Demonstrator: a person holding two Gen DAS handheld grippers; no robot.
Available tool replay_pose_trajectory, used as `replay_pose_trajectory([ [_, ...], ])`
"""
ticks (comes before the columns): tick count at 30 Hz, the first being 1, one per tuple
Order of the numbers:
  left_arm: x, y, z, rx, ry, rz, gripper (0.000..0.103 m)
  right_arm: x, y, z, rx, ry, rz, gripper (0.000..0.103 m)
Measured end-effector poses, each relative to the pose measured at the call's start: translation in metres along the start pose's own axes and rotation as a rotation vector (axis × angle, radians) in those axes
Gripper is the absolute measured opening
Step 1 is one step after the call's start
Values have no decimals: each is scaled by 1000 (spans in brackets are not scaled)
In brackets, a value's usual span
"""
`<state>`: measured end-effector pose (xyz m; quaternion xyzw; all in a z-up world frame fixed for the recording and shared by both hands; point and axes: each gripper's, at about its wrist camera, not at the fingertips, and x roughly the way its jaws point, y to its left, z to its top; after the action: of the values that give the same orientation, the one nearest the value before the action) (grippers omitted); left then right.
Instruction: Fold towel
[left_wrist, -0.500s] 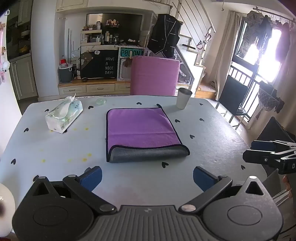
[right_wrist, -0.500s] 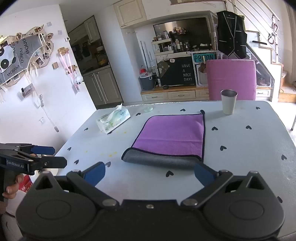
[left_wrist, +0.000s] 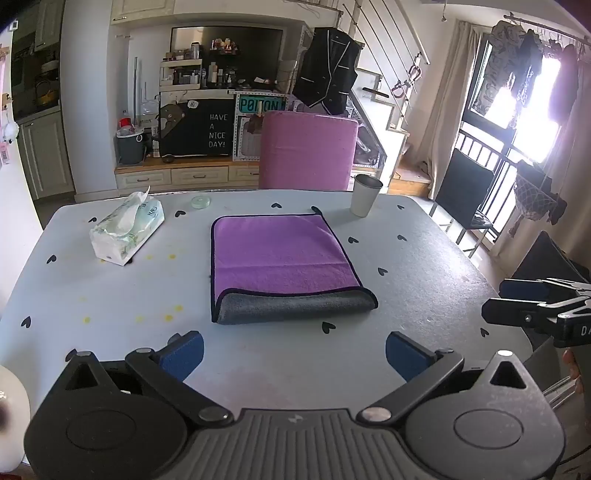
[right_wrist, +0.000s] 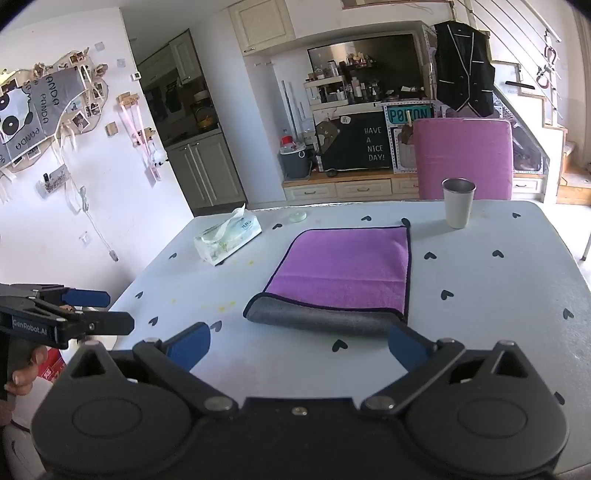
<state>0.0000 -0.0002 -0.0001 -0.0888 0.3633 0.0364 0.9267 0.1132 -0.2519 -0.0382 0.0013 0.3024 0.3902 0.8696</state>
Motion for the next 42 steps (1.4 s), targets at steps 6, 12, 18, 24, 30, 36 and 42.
replay_pose_trajectory([
  [6,0,0,0,1,0,0,103,0,1,0,-2,2,0,102],
  [12,3,-1,-2,1,0,3,103,1,1,0,-2,2,0,102],
  [18,4,-1,-2,-1,0,1,103,1,1,-1,-3,3,-1,102],
  [24,4,-1,-2,1,1,2,103,1,2,-1,-4,4,-1,102],
  [30,3,-1,-2,2,1,2,103,2,2,-1,-5,4,-1,102],
  [36,3,-1,-1,2,2,3,103,2,2,-1,-4,5,-1,102],
  [42,3,-1,-1,2,2,2,103,3,2,-1,-5,6,-1,102],
])
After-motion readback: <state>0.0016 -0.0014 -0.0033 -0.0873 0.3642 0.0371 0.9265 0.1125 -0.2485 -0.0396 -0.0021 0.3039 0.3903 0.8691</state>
